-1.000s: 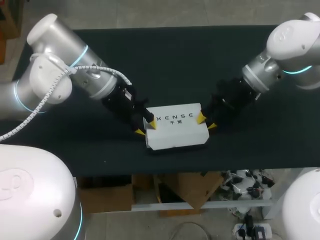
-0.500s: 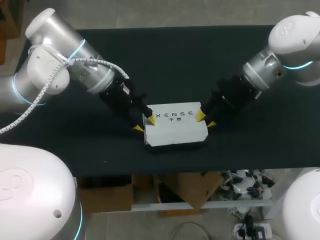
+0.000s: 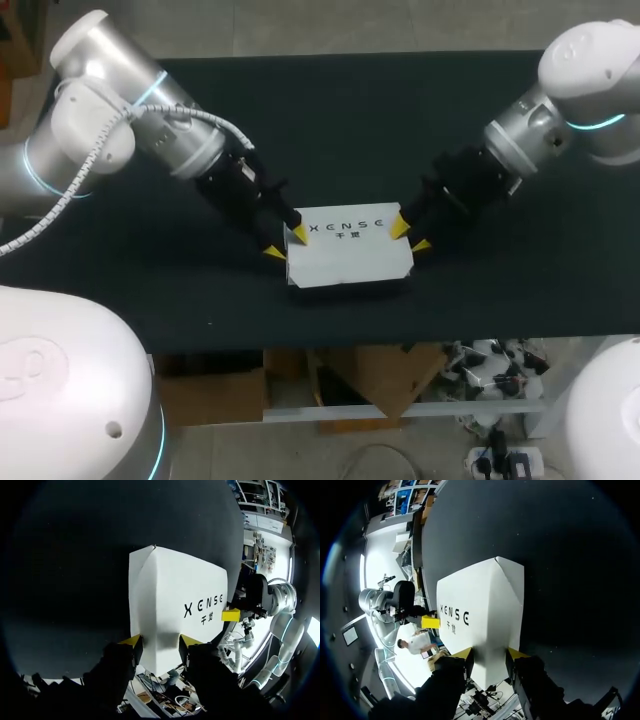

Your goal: Assemble the packaging by folding the flat box into shape, placing the metal phone stand inside, and closing the box properly

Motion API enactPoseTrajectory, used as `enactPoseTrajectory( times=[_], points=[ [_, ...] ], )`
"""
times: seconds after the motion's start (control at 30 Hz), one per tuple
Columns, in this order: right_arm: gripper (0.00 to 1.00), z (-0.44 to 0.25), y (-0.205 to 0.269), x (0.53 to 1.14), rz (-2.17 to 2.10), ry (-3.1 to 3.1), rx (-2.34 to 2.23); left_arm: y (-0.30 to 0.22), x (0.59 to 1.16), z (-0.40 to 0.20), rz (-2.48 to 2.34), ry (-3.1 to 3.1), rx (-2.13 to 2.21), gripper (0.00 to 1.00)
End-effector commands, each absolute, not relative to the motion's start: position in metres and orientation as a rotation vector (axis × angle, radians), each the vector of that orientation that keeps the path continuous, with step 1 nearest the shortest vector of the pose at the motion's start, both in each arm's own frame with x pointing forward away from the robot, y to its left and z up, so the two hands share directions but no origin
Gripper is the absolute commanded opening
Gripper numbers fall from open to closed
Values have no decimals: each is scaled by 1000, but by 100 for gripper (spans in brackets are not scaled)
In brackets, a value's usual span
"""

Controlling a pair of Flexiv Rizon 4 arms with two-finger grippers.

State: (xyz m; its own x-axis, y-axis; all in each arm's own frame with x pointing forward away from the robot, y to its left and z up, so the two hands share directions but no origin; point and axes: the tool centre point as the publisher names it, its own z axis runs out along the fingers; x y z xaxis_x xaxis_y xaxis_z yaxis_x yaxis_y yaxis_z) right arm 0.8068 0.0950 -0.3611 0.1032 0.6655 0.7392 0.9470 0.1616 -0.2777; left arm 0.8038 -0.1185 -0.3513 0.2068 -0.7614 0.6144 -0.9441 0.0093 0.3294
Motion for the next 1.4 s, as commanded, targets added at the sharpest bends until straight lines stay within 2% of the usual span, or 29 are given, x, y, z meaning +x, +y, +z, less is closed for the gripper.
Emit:
enactPoseTrajectory(
  times=[0.03, 1.4],
  points=[
    [43, -361, 109, 811, -428, -1624, -1559, -131, 808, -351, 318, -1584, 1781, 47],
    [43, -357, 112, 819, -394, -1554, -1553, -129, 809, -348, 232, -1455, 1792, 46]
  ],
)
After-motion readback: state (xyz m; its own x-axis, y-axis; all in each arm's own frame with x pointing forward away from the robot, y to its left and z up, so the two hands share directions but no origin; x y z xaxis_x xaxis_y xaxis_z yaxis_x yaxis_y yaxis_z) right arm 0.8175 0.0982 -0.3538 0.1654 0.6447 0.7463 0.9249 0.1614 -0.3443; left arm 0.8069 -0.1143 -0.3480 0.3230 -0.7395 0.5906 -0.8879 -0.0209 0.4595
